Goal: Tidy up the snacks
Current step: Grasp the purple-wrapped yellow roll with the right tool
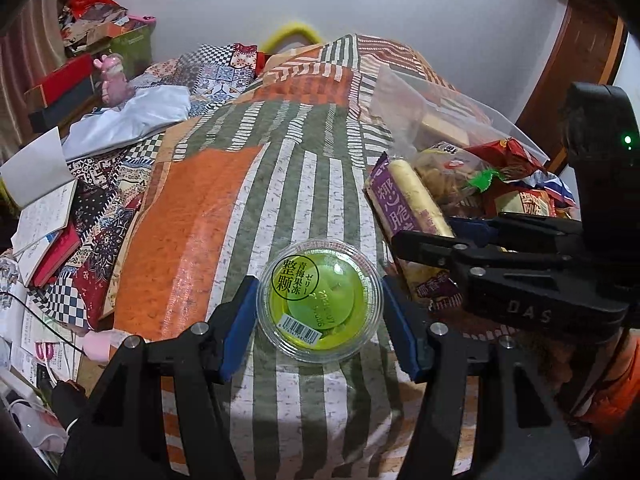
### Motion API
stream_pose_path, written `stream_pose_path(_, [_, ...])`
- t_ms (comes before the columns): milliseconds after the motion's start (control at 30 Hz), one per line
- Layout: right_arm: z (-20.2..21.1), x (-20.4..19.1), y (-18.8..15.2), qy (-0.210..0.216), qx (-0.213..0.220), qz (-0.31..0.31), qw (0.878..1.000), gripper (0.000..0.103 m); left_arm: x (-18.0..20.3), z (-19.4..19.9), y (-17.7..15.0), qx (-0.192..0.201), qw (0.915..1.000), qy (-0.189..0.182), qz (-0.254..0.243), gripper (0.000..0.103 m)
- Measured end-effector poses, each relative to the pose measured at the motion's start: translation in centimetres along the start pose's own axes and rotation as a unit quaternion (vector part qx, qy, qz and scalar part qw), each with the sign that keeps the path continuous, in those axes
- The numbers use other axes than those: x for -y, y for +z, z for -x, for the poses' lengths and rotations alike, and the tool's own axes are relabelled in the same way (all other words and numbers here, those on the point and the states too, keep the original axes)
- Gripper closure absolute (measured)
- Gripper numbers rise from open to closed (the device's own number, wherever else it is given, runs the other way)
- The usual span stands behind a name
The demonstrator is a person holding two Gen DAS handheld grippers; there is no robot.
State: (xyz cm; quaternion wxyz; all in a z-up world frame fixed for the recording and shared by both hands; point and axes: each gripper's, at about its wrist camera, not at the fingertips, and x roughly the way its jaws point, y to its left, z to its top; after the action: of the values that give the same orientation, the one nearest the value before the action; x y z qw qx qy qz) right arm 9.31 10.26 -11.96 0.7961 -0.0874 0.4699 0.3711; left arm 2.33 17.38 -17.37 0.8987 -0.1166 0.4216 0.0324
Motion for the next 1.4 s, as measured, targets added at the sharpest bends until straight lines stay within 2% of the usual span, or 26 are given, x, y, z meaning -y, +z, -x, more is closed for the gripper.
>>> stream_pose_path(233, [1.0, 0.0, 0.0, 0.003, 0.017, 0.003, 1.000, 0.082, 0.6, 1.2, 0.7, 0.011, 0.9999, 0.004, 0.003, 0.043])
stream_pose_path(500, [4.2, -0.2, 0.3, 0.015, 0.061, 0.011, 0.998, 0.082, 2.2, 3.4, 2.3, 0.038, 0.9993, 0.002, 0.000, 0.043])
stream_pose_path(867, [10.9, 2.1, 1.1, 0.017, 0.144, -0.010, 0.989, 0.082, 5.9, 6.1, 6.0, 0.083, 0.9965, -0.011, 0.000, 0.043])
stream_pose_path(1067, [13.9, 4.6, 1.3, -0.001, 0.179, -0.024, 0.984, 0.082, 8.3, 6.5, 8.5, 0.102, 0.9947, -0.016, -0.009, 0.043])
stream_pose_path(1400, [16.2, 10.3, 1.5, -0.041, 0.201, -0.055, 0.977, 0.082, 11.4, 3.8, 12.5, 0.096, 0.9951, -0.014, -0.023, 0.043])
